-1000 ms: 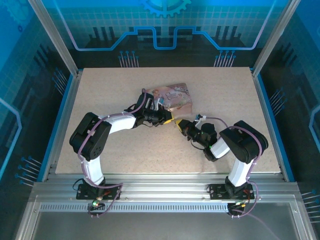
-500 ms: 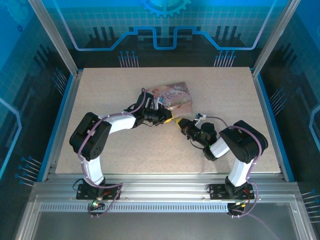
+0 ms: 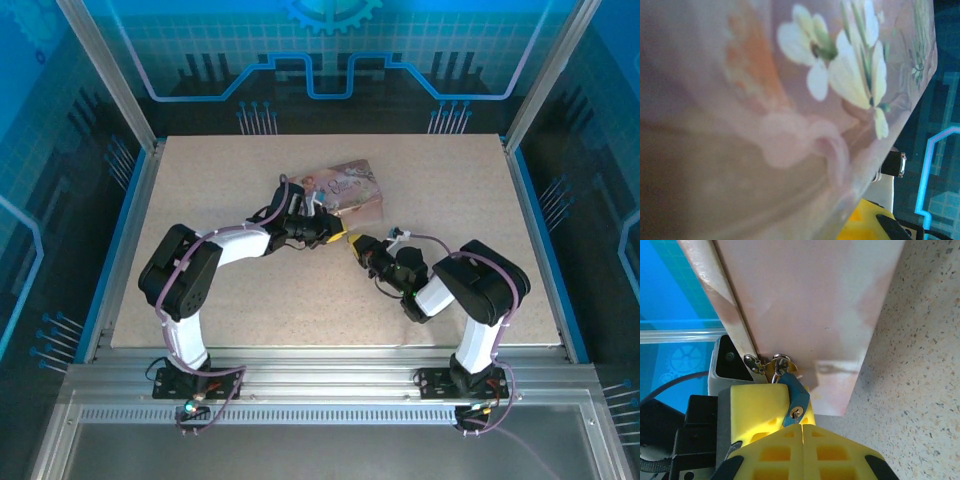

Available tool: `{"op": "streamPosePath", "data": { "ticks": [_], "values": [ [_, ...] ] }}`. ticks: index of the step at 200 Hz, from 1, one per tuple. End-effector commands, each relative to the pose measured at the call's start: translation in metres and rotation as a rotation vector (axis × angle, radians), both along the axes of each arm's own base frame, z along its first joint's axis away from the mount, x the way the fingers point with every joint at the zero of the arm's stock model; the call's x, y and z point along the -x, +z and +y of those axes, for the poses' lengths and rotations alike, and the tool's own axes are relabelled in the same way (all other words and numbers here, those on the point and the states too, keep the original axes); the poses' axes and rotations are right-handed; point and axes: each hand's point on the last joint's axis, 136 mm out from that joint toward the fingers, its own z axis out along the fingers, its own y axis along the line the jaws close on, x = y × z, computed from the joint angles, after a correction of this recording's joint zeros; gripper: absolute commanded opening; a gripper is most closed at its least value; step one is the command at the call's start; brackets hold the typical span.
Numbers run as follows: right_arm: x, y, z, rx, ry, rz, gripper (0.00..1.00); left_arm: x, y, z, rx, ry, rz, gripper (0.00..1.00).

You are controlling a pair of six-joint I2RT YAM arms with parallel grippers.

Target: Unlock the padlock with the key

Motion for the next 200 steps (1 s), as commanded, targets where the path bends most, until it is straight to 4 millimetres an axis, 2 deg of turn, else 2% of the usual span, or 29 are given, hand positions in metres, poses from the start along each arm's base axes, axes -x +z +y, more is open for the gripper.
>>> {"op": "streamPosePath", "data": {
  "ticks": [1,38,112,200],
  "values": [
    [-0.005,-0.001,0.002,-0.036,-0.038,0.029,0.0,0.014,0.028,-0.014,0.099,-0.088,-0.023,0.12],
    [-0.008,0.009,-0.003,-0.055,-0.047,0.012,0.0,0.014,0.028,-0.014,0.113,-0.086,-0.02,0.11],
    [-0.013,-0.002,-0.01,-0.178,-0.097,0.139,0.0,0.014,0.033,-0.016,0.129,-0.09,-0.029,0.11],
    [-0.018,-0.003,-0.006,-0.285,-0.105,0.221,0.0,0.015,0.033,-0.016,0.138,-0.093,-0.027,0.1]
  ]
}}
